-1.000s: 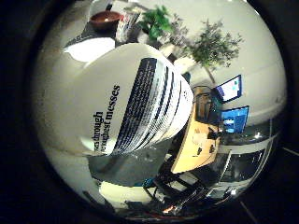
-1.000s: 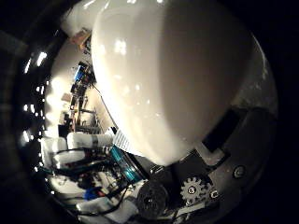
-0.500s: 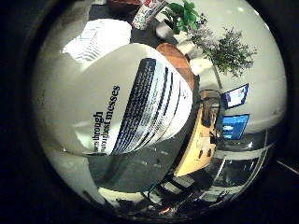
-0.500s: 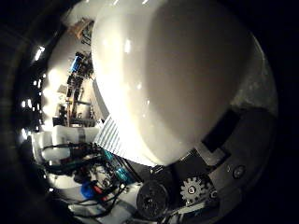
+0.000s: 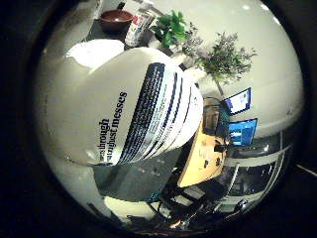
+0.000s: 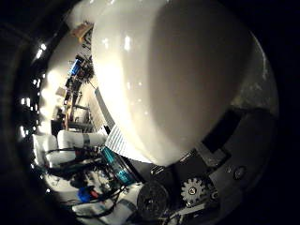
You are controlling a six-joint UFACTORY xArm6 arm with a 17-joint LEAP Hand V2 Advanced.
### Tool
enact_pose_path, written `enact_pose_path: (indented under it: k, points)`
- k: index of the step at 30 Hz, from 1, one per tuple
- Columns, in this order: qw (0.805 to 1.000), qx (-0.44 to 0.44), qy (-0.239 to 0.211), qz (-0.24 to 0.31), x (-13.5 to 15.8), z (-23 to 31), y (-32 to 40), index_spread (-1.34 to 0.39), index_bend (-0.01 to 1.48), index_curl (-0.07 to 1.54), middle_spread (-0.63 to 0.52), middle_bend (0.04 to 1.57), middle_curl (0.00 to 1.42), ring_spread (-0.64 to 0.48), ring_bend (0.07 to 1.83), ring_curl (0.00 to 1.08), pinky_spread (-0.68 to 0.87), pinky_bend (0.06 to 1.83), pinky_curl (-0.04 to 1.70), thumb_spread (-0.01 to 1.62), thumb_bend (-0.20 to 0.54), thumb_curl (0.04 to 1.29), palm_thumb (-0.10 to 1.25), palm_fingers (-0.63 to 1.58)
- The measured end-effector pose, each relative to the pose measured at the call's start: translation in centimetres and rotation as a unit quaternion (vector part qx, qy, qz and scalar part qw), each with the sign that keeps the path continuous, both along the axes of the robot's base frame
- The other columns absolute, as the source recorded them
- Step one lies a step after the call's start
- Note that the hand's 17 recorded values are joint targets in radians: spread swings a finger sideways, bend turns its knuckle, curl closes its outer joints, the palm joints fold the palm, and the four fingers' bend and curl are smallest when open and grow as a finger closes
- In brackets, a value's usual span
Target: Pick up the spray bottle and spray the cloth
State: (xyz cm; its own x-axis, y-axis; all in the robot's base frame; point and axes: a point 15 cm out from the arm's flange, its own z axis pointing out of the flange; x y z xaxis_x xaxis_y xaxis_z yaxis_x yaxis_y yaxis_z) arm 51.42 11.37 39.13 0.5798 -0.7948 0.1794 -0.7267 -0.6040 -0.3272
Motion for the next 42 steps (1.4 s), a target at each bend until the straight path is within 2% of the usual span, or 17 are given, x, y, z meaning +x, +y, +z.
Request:
enact_pose_path:
  k: [10,16,24,29,42]
  points:
    - [1.0,0.006,-0.028,-0.002,0.6,4.6,-0.3,-0.21,1.22,0.76,-0.17,1.27,0.89,-0.25,1.29,0.88,-0.24,0.98,1.46,0.83,-0.018,0.82,0.98,1.1]
    - [1.0,0.007,-0.029,-0.004,0.7,4.6,-0.3,-0.21,1.22,0.76,-0.17,1.28,0.89,-0.25,1.29,0.88,-0.24,0.99,1.46,0.83,-0.018,0.82,0.98,1.1]
    - [0.999,0.016,-0.037,-0.004,1.4,3.8,0.9,-0.21,1.22,0.76,-0.17,1.28,0.89,-0.25,1.29,0.87,-0.24,1.0,1.46,0.83,-0.018,0.82,0.98,1.1]
    - [1.0,0.008,-0.001,-0.001,0.3,-0.4,1.5,-0.21,1.22,0.76,-0.17,1.28,0.89,-0.25,1.3,0.87,-0.23,1.01,1.46,0.83,-0.018,0.82,0.98,1.1]
    - [1.0,0.011,-0.002,0.004,0.8,-2.2,2.5,-0.21,1.22,0.76,-0.17,1.28,0.89,-0.24,1.3,0.87,-0.23,1.01,1.46,0.83,-0.018,0.82,0.98,1.1]
